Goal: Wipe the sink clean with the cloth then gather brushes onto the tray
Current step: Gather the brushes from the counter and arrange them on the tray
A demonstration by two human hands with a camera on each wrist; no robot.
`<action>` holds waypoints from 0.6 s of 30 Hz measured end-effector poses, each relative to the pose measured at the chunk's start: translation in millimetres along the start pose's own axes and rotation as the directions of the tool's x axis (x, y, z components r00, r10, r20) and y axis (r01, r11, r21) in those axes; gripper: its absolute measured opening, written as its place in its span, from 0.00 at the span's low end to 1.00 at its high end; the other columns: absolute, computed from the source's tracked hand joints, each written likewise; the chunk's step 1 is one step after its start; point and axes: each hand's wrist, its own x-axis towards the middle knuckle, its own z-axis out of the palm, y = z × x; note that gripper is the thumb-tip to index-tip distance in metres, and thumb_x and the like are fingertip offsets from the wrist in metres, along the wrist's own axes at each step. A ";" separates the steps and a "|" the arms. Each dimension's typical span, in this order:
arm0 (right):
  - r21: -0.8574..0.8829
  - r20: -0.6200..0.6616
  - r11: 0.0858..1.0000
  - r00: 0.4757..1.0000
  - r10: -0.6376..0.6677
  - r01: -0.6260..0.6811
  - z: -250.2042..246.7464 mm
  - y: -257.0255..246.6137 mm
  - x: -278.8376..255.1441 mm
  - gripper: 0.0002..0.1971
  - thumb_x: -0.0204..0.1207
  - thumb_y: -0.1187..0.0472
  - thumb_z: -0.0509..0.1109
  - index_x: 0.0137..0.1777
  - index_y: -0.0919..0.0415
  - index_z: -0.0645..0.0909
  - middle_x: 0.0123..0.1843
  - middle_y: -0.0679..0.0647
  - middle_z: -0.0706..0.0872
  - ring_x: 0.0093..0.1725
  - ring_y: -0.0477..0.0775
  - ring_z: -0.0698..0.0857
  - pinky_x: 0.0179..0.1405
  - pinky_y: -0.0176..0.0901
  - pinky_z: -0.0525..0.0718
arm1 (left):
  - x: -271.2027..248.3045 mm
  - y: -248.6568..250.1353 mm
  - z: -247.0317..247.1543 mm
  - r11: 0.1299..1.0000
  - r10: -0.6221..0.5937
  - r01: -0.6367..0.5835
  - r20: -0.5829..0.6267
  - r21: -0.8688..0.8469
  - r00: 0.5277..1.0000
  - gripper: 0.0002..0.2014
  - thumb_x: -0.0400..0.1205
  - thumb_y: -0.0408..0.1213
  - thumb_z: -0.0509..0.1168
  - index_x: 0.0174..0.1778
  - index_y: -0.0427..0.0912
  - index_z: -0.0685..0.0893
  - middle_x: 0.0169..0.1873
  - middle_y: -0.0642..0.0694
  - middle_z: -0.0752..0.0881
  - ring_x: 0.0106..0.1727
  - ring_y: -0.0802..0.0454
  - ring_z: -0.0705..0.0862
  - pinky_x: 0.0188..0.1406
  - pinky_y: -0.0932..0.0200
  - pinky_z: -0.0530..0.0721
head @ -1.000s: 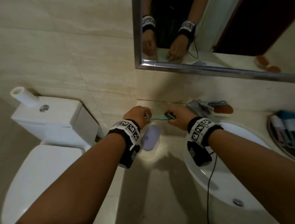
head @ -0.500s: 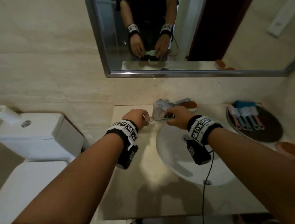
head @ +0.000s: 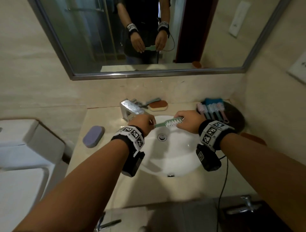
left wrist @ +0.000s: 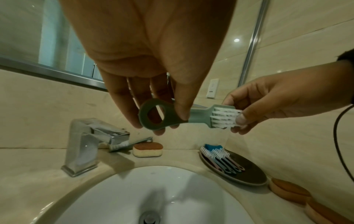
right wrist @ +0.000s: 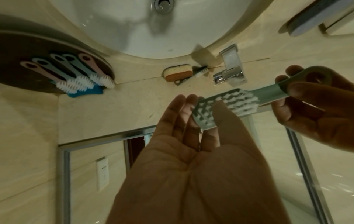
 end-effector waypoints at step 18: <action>-0.123 -0.103 0.973 0.978 0.182 -0.194 -52.8 98.9 -21.8 0.09 0.72 0.54 0.73 0.52 0.51 0.84 0.55 0.54 0.86 0.63 0.58 0.80 0.76 0.57 0.67 | 70.0 100.5 62.6 0.981 0.189 -0.178 0.193 -0.071 0.963 0.08 0.80 0.39 0.66 0.54 0.47 0.84 0.53 0.45 0.87 0.56 0.47 0.83 0.55 0.57 0.79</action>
